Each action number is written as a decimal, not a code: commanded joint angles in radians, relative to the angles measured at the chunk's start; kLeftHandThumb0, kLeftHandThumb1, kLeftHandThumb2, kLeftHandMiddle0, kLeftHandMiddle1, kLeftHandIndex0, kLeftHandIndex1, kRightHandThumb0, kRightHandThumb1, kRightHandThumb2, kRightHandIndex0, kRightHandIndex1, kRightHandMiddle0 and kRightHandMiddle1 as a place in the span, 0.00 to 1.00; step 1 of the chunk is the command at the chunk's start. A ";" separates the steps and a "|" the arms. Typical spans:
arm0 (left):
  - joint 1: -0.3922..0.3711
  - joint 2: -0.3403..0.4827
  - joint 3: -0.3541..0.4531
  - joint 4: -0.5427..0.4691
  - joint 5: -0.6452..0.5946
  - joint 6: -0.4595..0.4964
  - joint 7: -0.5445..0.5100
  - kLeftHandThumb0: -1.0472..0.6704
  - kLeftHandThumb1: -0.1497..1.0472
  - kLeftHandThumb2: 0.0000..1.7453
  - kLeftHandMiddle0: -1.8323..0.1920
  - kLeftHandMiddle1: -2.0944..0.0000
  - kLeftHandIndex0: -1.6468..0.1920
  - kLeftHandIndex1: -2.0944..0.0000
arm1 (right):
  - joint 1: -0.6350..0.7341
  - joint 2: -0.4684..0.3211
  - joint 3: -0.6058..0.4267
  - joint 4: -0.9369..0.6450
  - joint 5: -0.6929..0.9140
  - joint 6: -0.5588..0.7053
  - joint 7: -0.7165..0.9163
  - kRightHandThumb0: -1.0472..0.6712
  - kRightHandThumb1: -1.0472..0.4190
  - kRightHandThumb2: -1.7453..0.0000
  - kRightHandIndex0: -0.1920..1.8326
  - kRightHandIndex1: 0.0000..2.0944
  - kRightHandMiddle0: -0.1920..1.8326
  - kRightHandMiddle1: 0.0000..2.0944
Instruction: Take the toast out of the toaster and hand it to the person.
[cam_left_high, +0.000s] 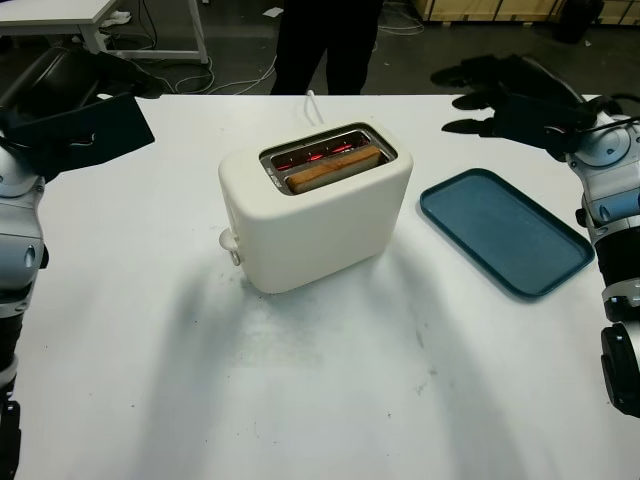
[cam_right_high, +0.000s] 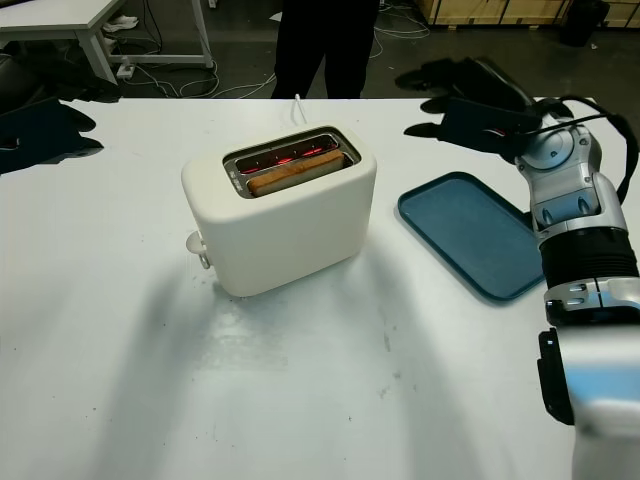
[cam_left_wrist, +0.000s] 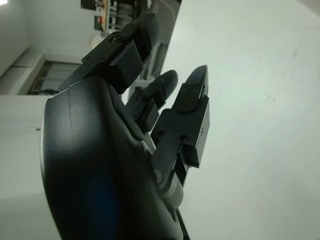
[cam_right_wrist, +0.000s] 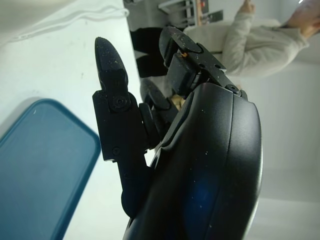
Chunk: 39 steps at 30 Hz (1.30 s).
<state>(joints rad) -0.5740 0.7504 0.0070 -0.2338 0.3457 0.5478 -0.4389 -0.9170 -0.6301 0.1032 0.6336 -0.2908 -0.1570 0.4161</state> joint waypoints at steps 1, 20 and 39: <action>0.014 -0.007 0.010 -0.019 -0.006 -0.004 0.003 0.68 0.84 0.00 0.55 0.86 0.49 0.99 | 0.011 -0.013 -0.008 -0.030 0.009 -0.004 0.008 0.32 0.09 0.95 0.45 0.01 0.40 0.01; 0.076 -0.058 0.037 -0.096 -0.021 0.049 0.030 0.64 0.89 0.00 0.57 0.87 0.51 1.00 | 0.145 0.028 -0.053 -0.159 0.062 0.082 0.020 0.27 0.09 0.93 0.44 0.00 0.39 0.00; 0.140 -0.090 0.036 -0.140 -0.021 0.103 0.035 0.62 0.89 0.05 0.59 0.88 0.54 1.00 | 0.205 0.025 -0.088 -0.230 0.093 0.147 0.014 0.35 0.09 0.93 0.43 0.00 0.38 0.00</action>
<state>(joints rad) -0.4439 0.6588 0.0431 -0.3668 0.3213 0.6407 -0.4088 -0.7233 -0.6035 0.0220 0.4222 -0.2074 -0.0259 0.4330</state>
